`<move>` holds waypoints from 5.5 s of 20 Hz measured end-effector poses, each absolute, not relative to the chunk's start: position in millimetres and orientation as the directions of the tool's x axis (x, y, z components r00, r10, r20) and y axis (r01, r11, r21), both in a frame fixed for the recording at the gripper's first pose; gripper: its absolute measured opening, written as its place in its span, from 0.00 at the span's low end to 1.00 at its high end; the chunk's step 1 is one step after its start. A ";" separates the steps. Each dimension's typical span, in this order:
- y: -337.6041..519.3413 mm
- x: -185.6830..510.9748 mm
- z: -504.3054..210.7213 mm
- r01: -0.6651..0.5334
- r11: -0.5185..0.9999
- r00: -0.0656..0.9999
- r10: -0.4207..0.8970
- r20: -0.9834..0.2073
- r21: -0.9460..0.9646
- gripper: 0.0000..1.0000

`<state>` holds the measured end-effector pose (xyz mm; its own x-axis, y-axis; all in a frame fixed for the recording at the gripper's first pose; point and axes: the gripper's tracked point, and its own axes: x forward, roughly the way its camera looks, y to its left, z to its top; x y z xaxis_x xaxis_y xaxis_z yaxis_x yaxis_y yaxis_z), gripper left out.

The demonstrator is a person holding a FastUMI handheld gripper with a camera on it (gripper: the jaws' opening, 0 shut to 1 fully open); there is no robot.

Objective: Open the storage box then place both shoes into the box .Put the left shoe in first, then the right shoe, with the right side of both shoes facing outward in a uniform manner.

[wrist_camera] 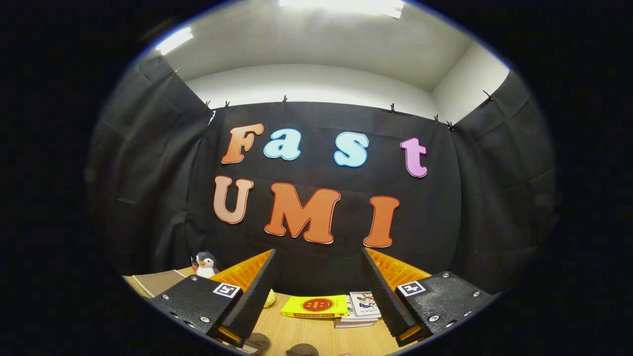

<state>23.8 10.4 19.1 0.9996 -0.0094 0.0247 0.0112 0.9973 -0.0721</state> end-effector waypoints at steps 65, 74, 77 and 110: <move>341.5 -33.1 -272.9 0.153 0.030 0.205 0.977 -0.061 0.988 0.60; 355.5 -24.6 -242.2 0.148 -0.002 0.206 0.978 -0.029 0.989 0.32; 365.7 -5.8 -247.6 0.173 0.075 0.258 0.959 -0.119 0.982 0.13; 599.7 7.8 -93.1 -0.250 0.334 0.190 0.937 -0.292 0.909 0.55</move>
